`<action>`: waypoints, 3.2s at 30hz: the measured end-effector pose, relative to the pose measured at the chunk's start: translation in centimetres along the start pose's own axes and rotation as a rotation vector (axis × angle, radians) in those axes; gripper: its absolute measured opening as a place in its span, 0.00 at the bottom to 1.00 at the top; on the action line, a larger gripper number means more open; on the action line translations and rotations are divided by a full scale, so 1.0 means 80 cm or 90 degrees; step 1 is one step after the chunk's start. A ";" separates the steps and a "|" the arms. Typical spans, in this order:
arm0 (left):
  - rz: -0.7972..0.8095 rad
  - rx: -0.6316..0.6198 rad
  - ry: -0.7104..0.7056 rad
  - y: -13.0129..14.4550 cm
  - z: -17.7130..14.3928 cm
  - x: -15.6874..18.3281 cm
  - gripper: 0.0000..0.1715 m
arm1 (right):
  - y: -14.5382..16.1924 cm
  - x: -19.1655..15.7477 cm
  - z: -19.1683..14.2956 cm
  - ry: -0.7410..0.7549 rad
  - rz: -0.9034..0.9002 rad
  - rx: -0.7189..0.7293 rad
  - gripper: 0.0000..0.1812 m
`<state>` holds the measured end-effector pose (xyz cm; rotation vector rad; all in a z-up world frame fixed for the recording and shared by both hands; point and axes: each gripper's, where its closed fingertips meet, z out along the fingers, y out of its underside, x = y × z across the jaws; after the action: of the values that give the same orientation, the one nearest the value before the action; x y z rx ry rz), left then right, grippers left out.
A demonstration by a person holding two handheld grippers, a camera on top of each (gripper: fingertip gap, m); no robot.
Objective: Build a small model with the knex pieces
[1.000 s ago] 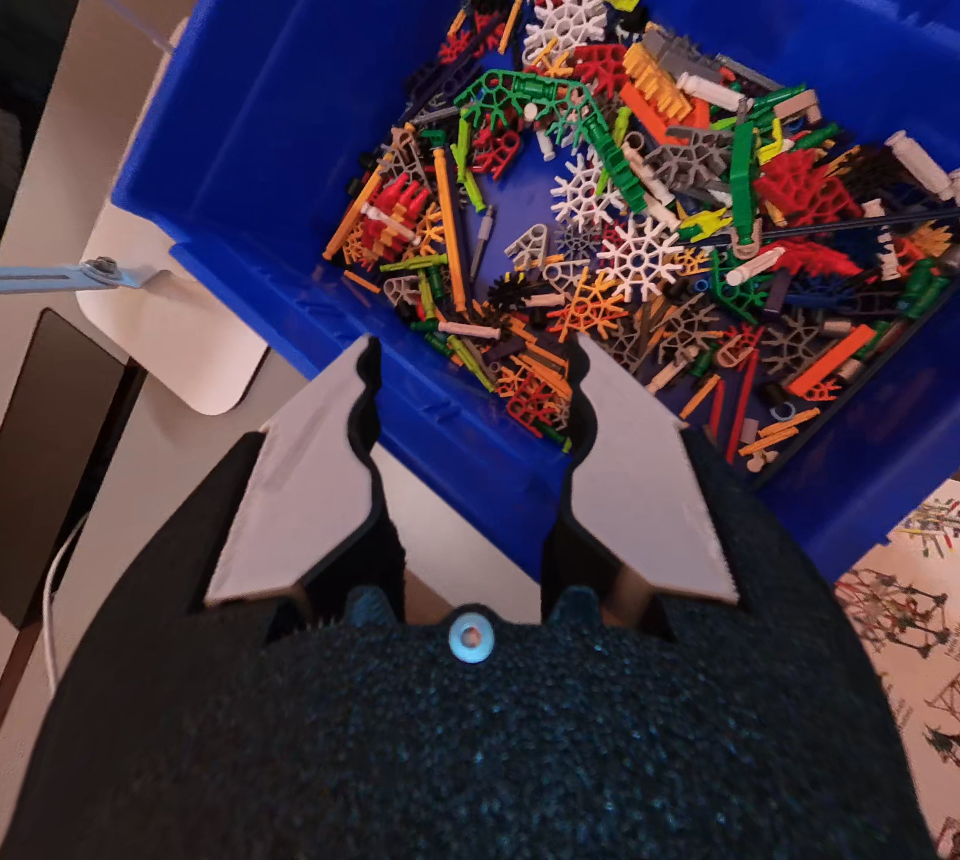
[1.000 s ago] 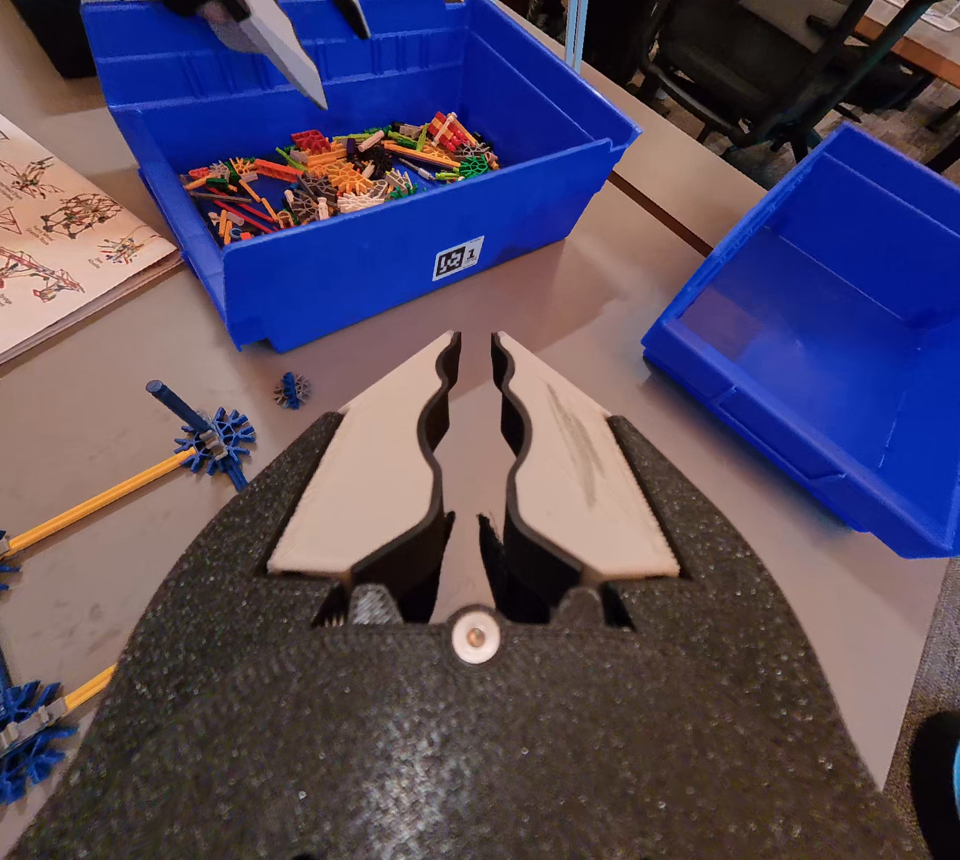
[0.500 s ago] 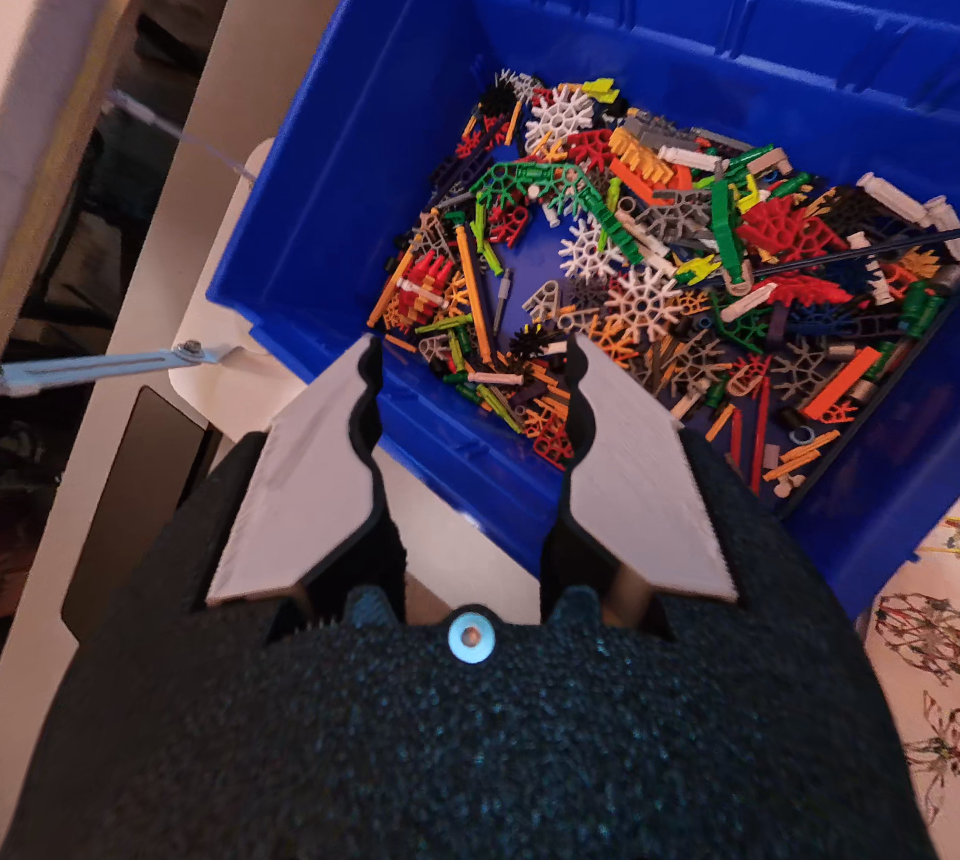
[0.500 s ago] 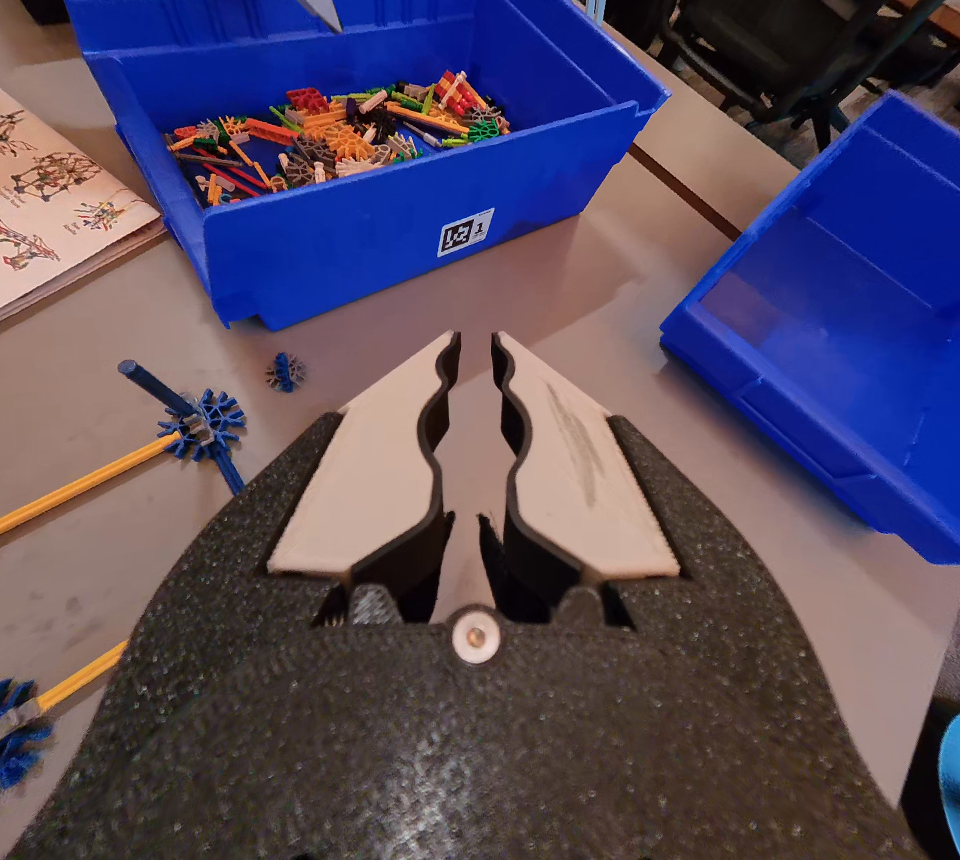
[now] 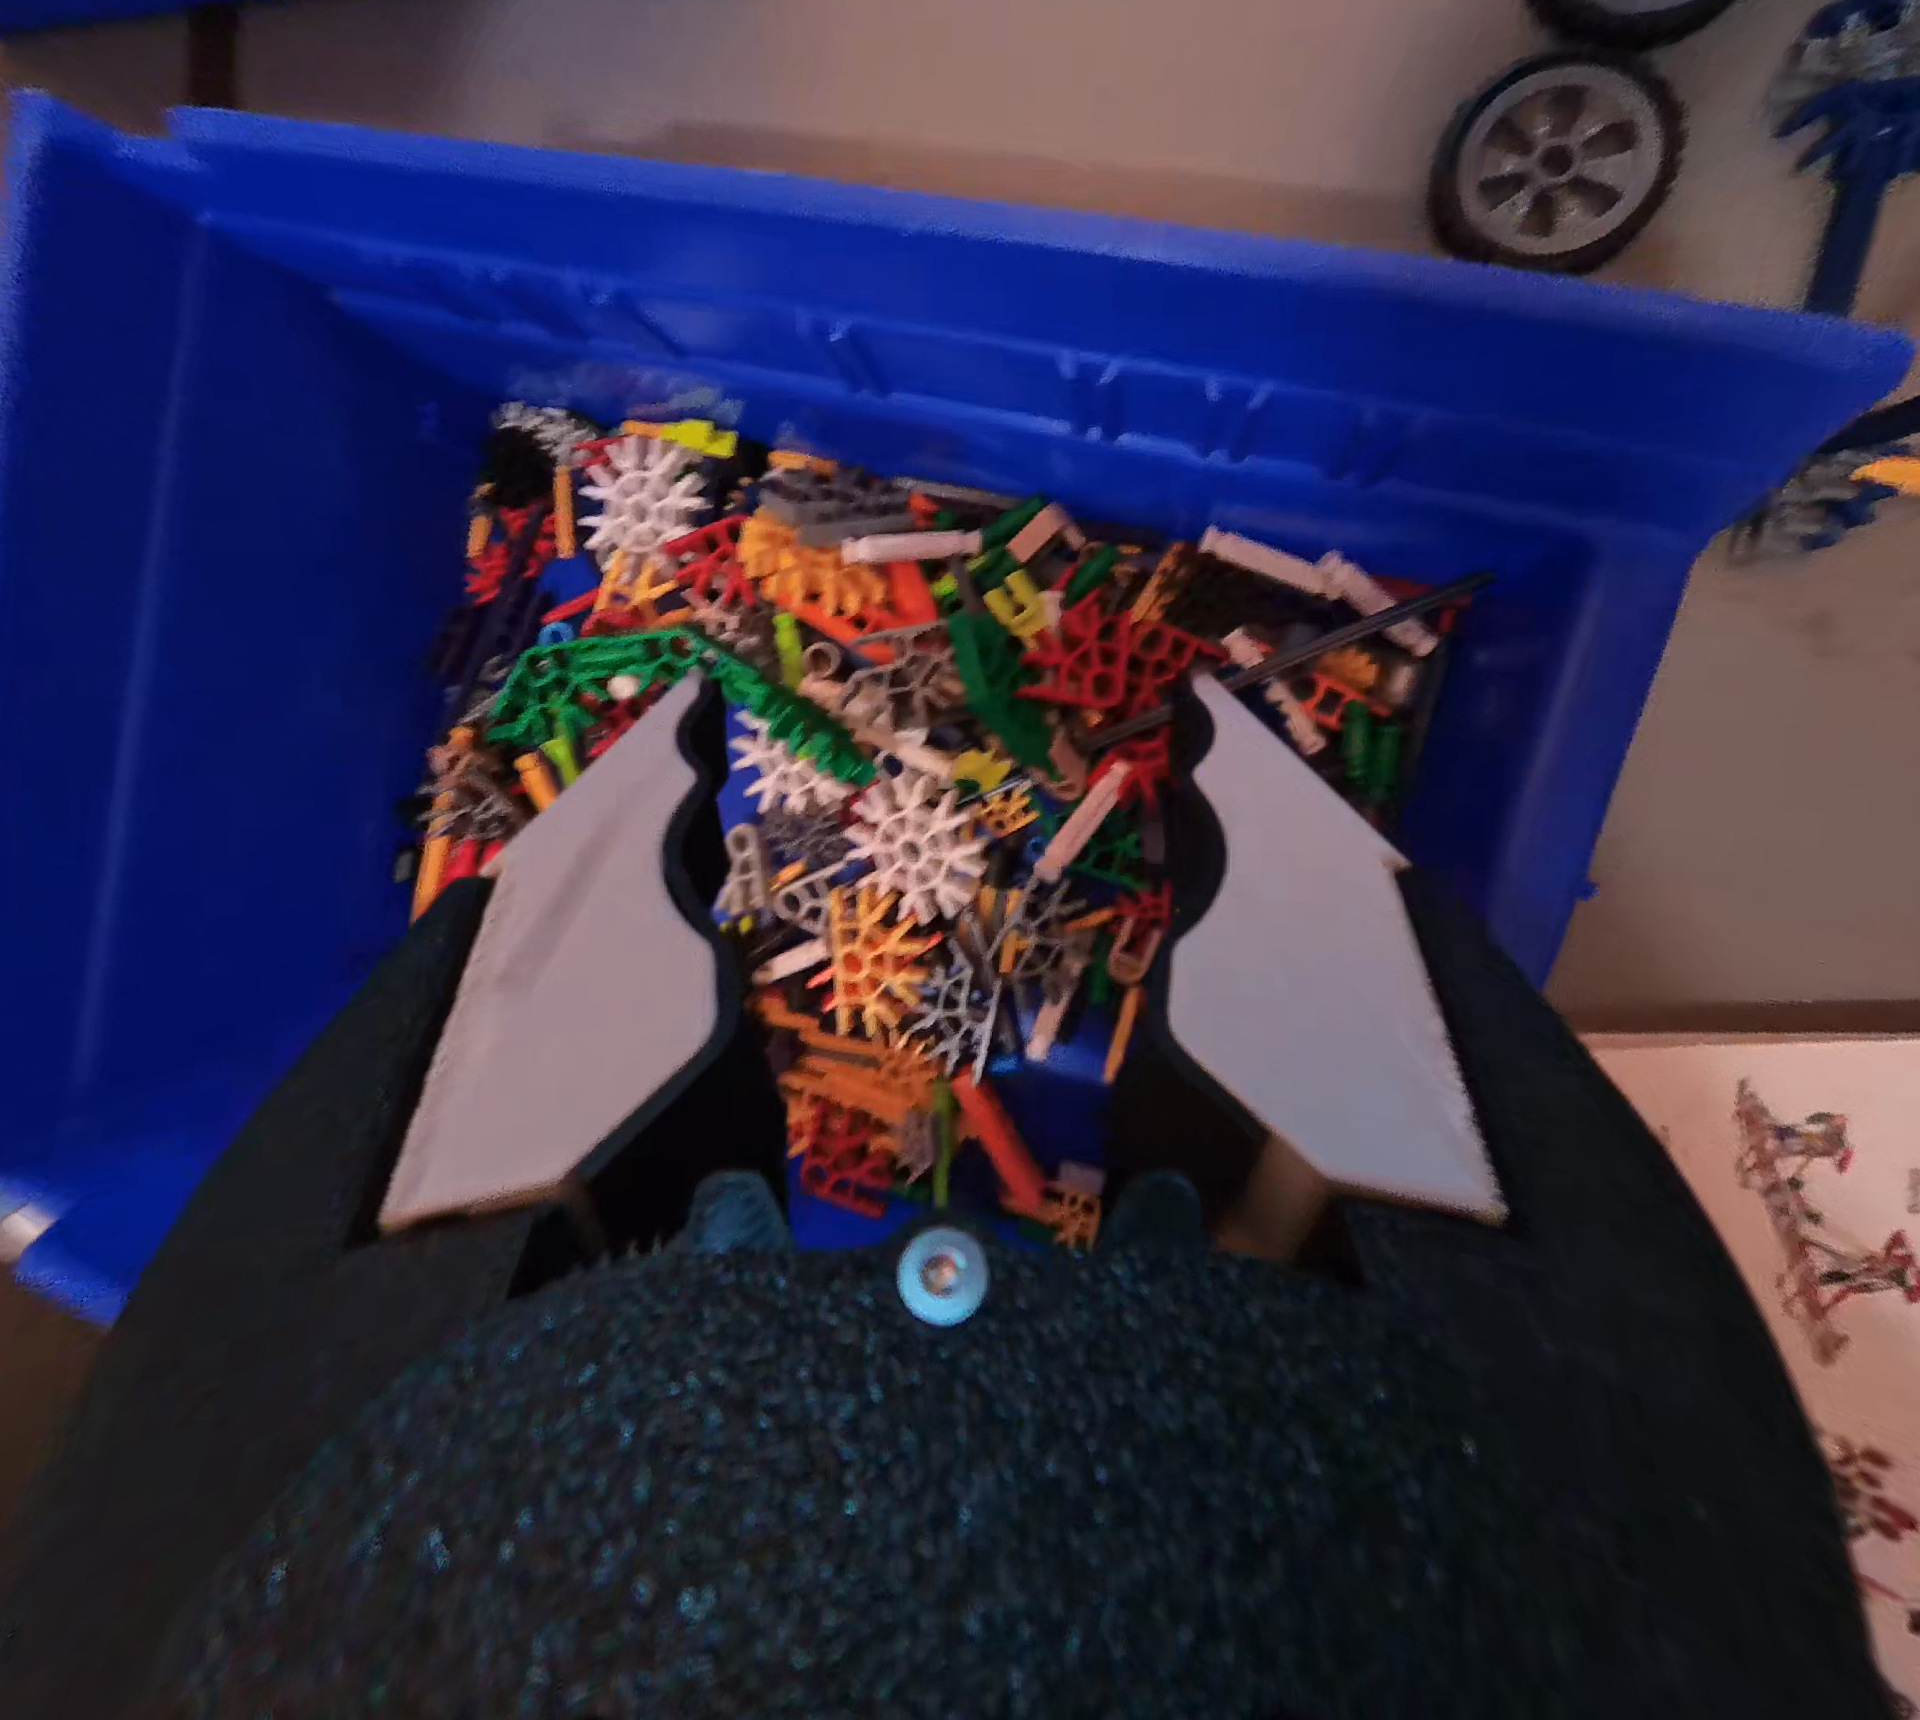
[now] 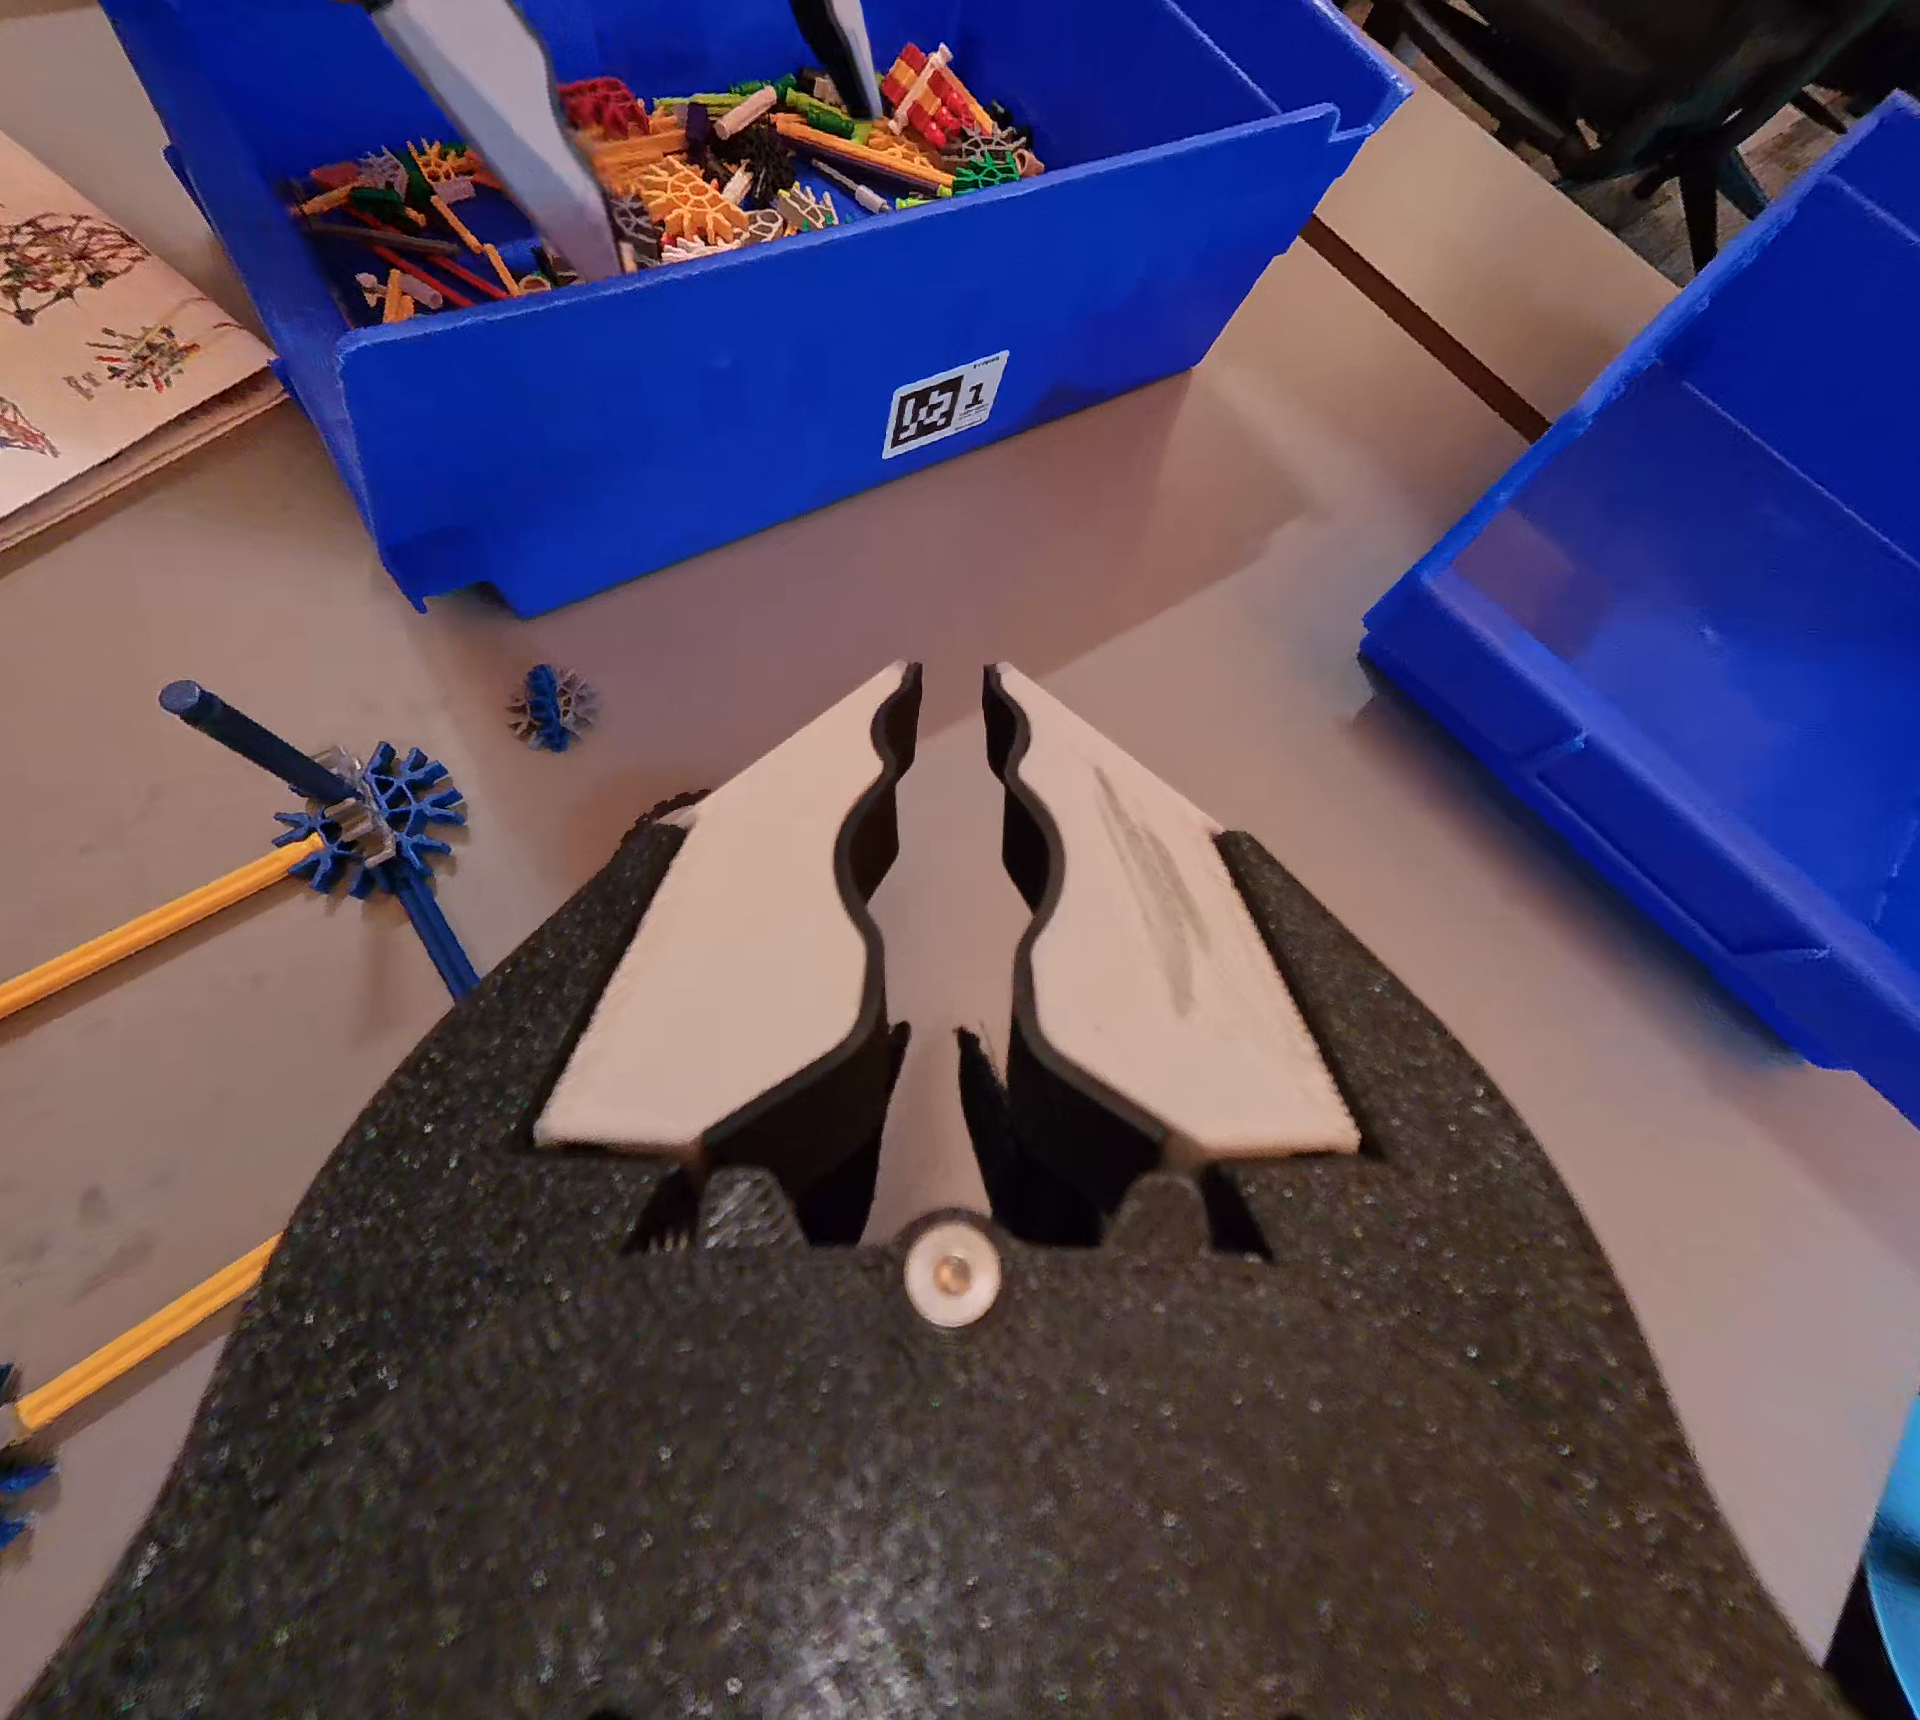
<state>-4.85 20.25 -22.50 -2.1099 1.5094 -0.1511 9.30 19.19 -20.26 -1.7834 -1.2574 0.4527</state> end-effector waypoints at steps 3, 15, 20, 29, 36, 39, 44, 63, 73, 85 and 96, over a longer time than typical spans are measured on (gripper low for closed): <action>0.005 -0.041 0.025 0.007 0.024 0.015 0.56 | 0.001 -0.002 0.001 -0.004 -0.002 -0.001 0.06; -0.012 -0.122 -0.002 0.034 0.054 0.006 0.36 | 0.004 -0.005 0.004 -0.011 -0.006 -0.009 0.06; 0.007 -0.208 -0.080 0.063 0.039 -0.028 0.19 | 0.003 -0.005 0.003 -0.012 -0.008 -0.008 0.06; -0.022 -0.176 -0.135 0.054 -0.008 -0.068 0.06 | 0.001 -0.006 0.001 -0.012 -0.011 -0.005 0.06; -0.039 -0.149 -0.140 0.048 -0.023 -0.078 0.09 | 0.001 -0.007 0.002 -0.014 -0.014 -0.006 0.06; -0.041 -0.142 -0.132 0.045 -0.020 -0.077 0.11 | 0.001 -0.008 0.002 -0.015 -0.014 -0.006 0.06; -0.031 -0.125 -0.080 0.026 -0.002 -0.065 0.23 | 0.001 -0.010 0.002 -0.018 -0.017 -0.007 0.06; -0.011 -0.198 0.000 0.033 0.036 -0.078 0.15 | -0.007 -0.017 -0.004 -0.028 -0.023 0.006 0.06; 0.011 -0.293 0.031 0.066 0.037 -0.060 0.08 | -0.005 -0.018 -0.003 -0.031 -0.027 0.001 0.06; 0.026 -0.278 0.045 0.058 0.043 -0.051 0.10 | -0.003 -0.021 -0.002 -0.034 -0.032 -0.004 0.06; 0.000 -0.240 0.101 0.051 0.031 -0.031 0.17 | -0.005 -0.024 -0.002 -0.038 -0.037 -0.003 0.06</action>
<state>-8.28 22.41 -26.06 -2.4401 1.7410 -0.0348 8.43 17.47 -20.20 -1.7444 -1.3497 0.4732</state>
